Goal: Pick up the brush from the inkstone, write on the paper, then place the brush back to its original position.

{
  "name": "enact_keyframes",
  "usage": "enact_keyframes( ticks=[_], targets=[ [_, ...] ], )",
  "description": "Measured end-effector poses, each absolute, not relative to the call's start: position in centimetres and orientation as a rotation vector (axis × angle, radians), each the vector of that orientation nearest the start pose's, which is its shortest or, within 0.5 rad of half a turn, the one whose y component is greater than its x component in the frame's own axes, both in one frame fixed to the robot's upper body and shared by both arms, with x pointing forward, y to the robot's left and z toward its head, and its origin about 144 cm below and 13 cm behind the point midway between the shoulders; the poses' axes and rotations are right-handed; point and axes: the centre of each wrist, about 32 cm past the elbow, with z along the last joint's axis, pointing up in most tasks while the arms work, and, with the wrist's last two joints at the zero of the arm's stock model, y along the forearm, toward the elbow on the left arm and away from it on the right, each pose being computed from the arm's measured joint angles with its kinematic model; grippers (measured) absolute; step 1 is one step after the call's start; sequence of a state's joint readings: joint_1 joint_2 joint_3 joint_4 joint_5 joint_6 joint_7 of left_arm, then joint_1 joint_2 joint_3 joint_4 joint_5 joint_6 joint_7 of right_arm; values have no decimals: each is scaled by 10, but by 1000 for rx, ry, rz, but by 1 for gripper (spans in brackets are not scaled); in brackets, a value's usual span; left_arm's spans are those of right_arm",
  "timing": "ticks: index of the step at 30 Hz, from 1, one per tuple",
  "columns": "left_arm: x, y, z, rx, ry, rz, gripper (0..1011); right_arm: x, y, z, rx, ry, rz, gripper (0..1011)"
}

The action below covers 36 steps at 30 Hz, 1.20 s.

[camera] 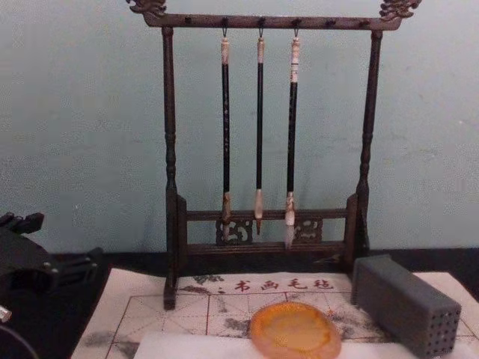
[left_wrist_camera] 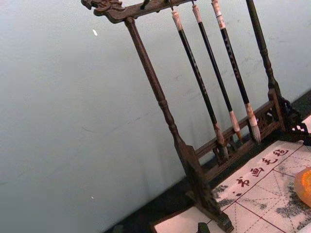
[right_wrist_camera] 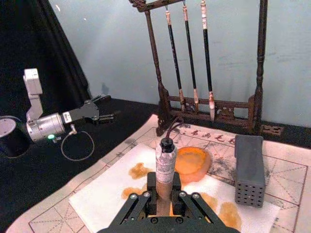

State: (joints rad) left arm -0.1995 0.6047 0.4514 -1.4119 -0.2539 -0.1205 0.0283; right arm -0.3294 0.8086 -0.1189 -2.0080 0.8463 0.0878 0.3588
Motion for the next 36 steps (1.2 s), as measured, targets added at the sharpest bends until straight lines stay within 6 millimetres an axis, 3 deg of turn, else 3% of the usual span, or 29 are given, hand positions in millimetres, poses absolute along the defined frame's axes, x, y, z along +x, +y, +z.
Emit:
enact_keyframes(
  ticks=[36],
  targets=[
    [489, 310, 1140, 304, -285, 1248, 1001, 364, -335, 1235, -82, 124, -868, 181]
  ],
)
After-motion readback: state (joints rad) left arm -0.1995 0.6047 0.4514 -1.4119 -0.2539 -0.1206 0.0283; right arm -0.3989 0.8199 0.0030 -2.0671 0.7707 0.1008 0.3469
